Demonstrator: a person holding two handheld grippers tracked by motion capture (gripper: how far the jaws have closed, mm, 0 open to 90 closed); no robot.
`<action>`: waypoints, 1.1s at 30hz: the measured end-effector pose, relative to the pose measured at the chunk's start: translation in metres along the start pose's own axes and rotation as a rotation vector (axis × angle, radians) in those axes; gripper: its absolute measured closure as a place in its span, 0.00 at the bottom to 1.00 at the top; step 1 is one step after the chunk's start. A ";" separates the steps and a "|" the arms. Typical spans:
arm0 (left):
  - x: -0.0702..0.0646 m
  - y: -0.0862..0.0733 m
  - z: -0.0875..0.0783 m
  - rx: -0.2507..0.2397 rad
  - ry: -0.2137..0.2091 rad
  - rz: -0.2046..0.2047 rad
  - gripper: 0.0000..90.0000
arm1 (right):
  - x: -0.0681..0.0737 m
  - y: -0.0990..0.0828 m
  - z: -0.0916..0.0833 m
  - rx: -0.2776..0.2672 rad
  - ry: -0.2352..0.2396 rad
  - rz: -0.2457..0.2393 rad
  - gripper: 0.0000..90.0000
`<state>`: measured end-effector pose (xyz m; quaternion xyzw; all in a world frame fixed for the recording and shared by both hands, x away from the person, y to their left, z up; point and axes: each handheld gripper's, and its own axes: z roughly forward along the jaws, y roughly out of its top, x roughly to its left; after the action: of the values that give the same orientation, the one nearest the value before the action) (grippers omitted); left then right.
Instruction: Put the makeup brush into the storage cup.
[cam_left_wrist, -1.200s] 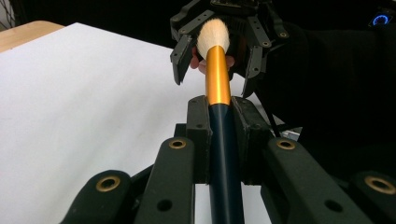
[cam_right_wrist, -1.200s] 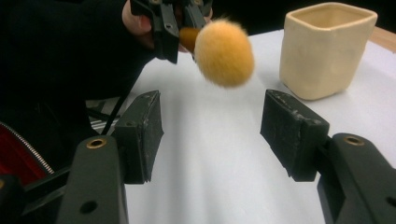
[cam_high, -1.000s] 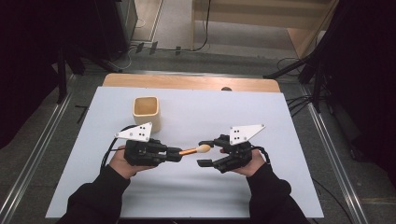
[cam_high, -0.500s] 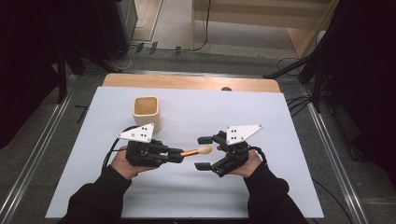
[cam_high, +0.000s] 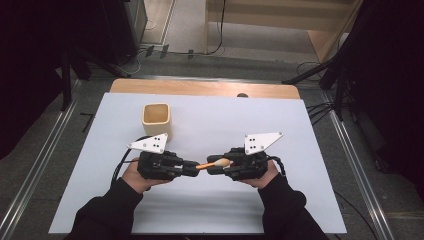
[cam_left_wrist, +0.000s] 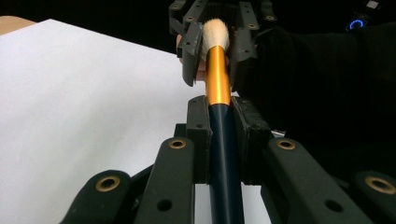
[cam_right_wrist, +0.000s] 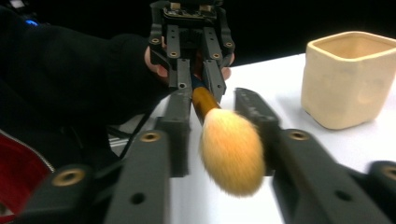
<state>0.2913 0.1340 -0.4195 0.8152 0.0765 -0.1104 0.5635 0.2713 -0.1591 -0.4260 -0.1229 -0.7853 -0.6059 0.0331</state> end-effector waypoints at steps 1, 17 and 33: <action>0.000 0.000 0.000 0.000 0.000 0.000 0.88 | 0.000 0.000 0.000 0.000 0.000 0.000 0.80; 0.002 -0.001 -0.004 0.073 0.046 0.039 0.40 | 0.000 0.003 -0.001 0.086 0.034 0.021 0.88; -0.005 0.004 -0.001 0.176 0.078 0.028 0.18 | 0.000 0.009 -0.003 0.230 -0.030 0.040 0.88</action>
<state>0.2875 0.1334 -0.4138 0.8662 0.0769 -0.0772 0.4877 0.2730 -0.1603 -0.4164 -0.1433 -0.8473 -0.5092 0.0473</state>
